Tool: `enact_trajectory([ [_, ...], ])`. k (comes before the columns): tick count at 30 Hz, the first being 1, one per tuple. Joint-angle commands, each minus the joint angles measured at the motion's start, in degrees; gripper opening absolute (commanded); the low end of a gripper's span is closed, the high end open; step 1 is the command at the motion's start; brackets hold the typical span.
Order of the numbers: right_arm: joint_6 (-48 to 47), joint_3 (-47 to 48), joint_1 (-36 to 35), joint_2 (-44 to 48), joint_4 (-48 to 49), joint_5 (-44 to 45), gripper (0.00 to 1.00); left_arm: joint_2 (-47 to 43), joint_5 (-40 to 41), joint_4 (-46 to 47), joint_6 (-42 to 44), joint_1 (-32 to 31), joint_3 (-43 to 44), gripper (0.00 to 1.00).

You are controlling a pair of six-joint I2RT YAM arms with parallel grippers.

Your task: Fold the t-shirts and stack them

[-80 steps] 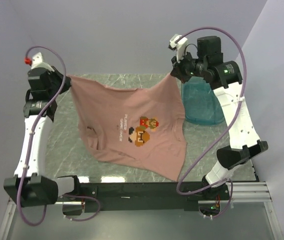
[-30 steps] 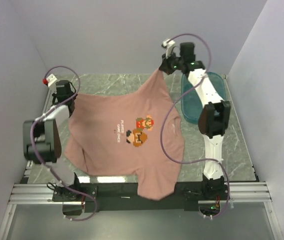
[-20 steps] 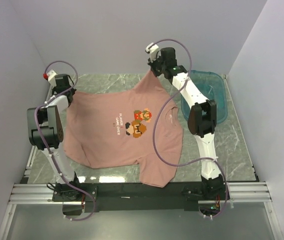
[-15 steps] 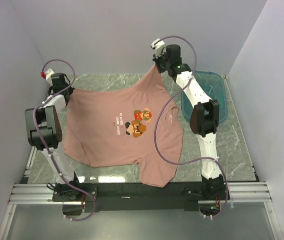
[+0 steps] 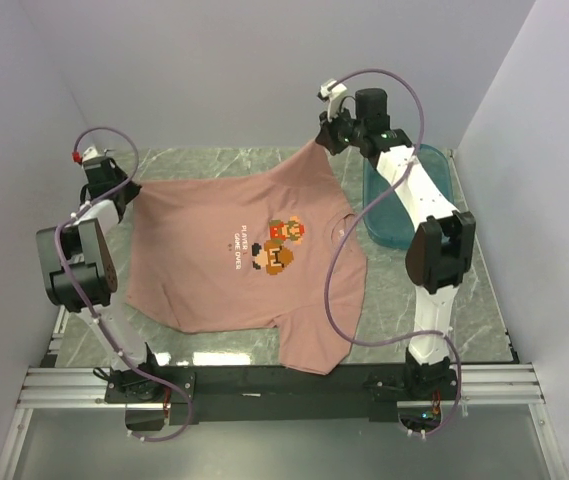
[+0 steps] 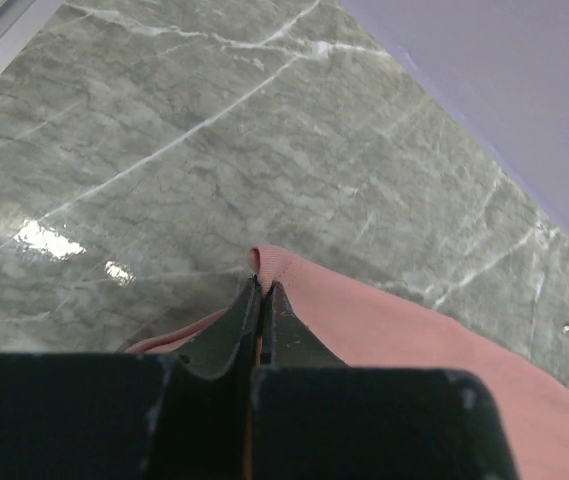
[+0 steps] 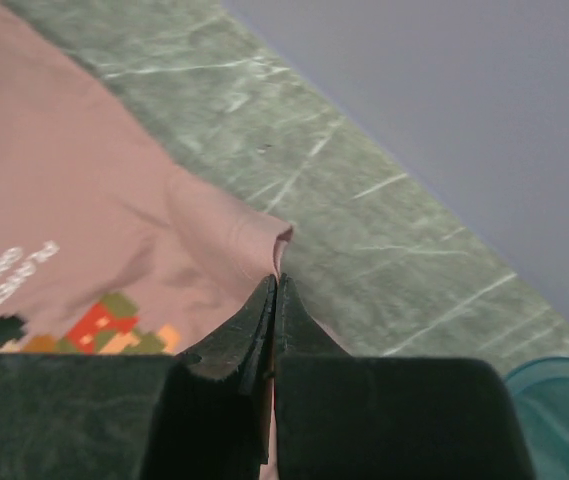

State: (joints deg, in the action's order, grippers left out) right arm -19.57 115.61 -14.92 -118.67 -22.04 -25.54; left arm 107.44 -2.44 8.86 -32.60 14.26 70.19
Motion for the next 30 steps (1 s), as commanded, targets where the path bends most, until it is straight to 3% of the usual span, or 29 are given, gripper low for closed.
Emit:
enact_trajectory([
  [1, 2.26, -4.24, -0.55, 6.42, 1.39, -5.48, 0.00, -4.51, -6.26, 3.88, 1.57, 1.29, -1.72, 0.00],
  [16, 1.64, -21.64, -3.63, 17.15, 2.26, -6.36, 0.00, -8.47, -11.10, 5.99, 2.19, 3.58, -7.26, 0.00],
  [30, 3.31, -27.37, -4.07, 22.87, 3.94, -7.24, 0.00, -3.29, -13.47, 5.29, 3.42, 4.28, -4.19, 0.00],
])
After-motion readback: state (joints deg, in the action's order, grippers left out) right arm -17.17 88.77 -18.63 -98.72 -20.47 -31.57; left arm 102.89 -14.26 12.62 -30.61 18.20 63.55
